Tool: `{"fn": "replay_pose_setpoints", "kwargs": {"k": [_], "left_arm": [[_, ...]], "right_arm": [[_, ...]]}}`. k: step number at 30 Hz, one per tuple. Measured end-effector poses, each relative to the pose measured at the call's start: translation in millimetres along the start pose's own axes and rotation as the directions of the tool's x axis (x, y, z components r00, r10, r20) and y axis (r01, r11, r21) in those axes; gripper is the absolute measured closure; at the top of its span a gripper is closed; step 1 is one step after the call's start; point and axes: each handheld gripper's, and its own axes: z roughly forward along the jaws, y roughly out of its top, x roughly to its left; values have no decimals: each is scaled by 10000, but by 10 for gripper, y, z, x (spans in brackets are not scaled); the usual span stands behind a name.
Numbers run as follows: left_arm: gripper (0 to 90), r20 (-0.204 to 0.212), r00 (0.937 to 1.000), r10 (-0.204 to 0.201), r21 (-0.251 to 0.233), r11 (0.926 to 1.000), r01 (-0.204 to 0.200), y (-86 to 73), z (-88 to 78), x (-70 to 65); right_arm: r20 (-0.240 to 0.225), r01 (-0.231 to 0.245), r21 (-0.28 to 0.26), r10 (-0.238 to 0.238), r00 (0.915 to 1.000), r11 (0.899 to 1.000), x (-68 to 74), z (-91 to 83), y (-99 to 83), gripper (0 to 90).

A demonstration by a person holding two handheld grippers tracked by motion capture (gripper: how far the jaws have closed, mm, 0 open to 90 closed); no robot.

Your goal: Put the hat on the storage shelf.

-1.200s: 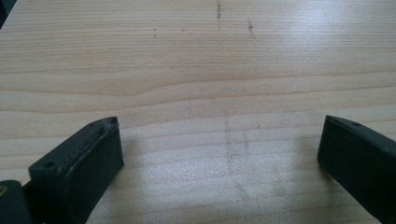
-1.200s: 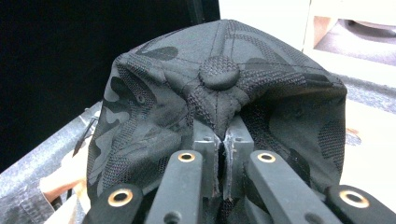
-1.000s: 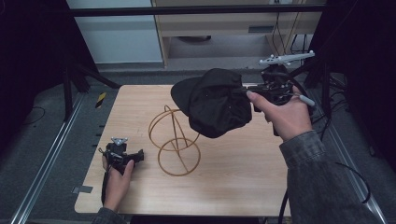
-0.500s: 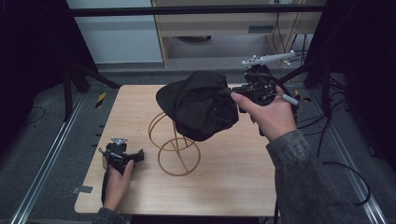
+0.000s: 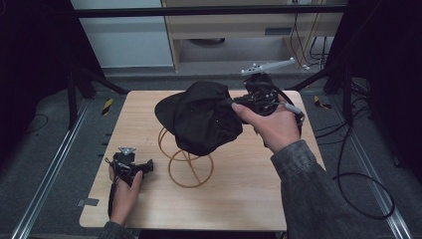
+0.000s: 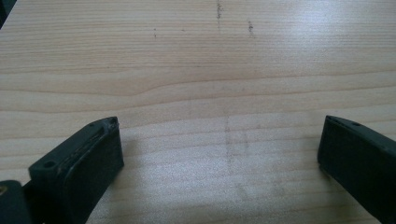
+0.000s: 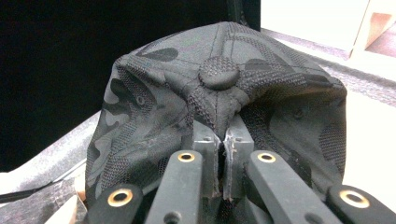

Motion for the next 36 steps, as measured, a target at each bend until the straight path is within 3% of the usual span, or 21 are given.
{"fn": "replay_pose_setpoints", "kwargs": {"k": [21, 36], "left_arm": [[0, 1, 10000, 16, 22, 10000, -16, 1, -2, 1], [0, -13, 10000, 7, -8, 10000, -7, 0, 1, 0]], "right_arm": [[-248, 133, 153, -129, 9996, 9998, 88, 160, -10, 863], [-347, 70, 389, -56, 9994, 9992, 69, 290, -133, 861]]}}
